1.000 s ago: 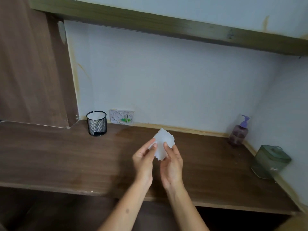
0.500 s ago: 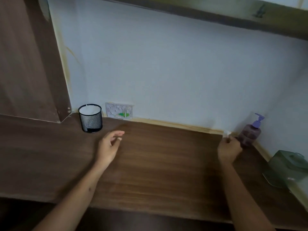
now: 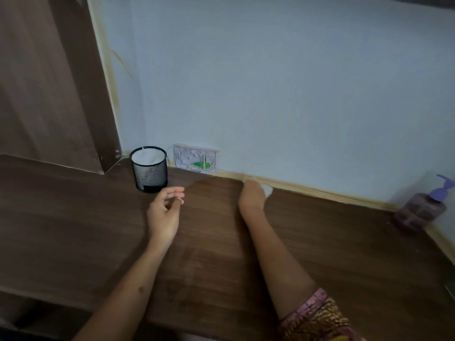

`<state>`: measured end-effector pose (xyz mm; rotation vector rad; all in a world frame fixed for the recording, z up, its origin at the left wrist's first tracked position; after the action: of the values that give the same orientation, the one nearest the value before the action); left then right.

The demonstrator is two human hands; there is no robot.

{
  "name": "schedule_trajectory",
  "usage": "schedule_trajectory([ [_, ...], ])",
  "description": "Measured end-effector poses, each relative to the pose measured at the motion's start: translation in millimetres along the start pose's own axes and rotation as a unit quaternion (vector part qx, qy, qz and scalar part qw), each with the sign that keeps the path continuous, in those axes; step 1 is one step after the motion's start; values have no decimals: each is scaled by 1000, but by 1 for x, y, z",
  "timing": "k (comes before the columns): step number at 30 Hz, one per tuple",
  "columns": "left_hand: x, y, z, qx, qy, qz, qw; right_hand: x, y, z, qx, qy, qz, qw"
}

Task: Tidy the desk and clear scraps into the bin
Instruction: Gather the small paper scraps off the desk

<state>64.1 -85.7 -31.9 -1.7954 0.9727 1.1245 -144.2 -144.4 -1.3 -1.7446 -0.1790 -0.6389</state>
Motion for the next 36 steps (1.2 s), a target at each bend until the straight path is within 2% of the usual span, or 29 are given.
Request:
schedule_trajectory([
  [3,0,0,0,-3,8,-1,1000,40,26,17,73,-110,-69,989],
  [7,-1,0,1,-13,12,8,1000,53,33,45,186,-318,-73,927],
  [9,-1,-1,0,-14,10,11,1000,35,27,48,224,-379,-68,895],
  [11,0,0,1,-6,10,12,1000,9,12,47,242,-389,-64,886],
  [14,-2,0,3,3,17,9,1000,-31,-24,45,231,-362,-48,902],
  [18,-3,1,4,15,23,14,1000,-102,-75,34,159,-280,-20,947],
  [21,-1,0,4,19,21,8,1000,-154,-110,33,86,-165,-21,982],
  [23,-1,-1,4,19,20,7,1000,-187,-130,36,29,-48,-4,998],
  [26,-2,-1,5,15,16,12,1000,-221,-145,44,-52,94,42,993],
  [31,0,-2,4,9,10,3,1000,-201,-127,45,-111,172,30,978],
  [33,-1,-2,4,9,6,-1,1000,-178,-115,41,-96,184,0,978],
  [36,-3,-1,4,7,2,0,1000,-133,-91,31,-53,140,-45,988],
])
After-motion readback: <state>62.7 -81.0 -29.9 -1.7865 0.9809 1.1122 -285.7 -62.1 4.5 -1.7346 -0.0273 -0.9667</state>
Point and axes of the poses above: each hand's wrist, its own z-axis away from the middle knuckle, its own y-axis out of the palm, x = y × z, the point moved 1 cm from there along -z, towards the middle knuckle, and after that the axes turned 11 degrees about -z, right-handed, at the moved point
